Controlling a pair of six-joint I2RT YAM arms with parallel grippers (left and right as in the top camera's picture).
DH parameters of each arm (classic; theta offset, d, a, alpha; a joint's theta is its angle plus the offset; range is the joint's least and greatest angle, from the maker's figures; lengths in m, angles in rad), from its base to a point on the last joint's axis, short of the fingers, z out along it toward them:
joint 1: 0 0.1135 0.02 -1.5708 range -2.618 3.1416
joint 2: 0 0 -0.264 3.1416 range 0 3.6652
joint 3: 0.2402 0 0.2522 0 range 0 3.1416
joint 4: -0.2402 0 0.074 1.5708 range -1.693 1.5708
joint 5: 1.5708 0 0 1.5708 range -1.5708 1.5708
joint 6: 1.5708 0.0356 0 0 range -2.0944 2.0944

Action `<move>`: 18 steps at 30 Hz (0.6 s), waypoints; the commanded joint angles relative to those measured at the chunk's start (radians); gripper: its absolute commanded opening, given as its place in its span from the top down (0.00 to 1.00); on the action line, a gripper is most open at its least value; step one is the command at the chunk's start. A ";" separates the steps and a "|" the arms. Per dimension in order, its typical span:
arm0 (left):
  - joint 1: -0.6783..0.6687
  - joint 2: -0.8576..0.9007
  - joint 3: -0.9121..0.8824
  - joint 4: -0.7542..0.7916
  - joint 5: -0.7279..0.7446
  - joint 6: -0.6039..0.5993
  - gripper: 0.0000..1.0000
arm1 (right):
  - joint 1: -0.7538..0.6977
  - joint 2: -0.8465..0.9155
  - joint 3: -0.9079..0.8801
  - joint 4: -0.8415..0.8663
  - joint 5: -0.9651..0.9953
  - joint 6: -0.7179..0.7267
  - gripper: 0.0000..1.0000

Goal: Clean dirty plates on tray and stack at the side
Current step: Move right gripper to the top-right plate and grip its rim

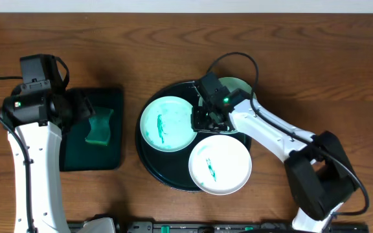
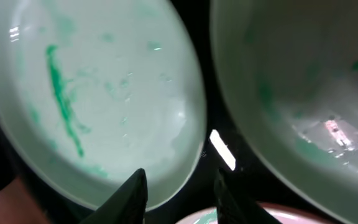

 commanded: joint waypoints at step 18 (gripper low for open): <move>0.005 0.117 0.005 -0.004 -0.023 -0.009 0.26 | 0.025 0.122 0.021 0.123 0.076 0.001 0.80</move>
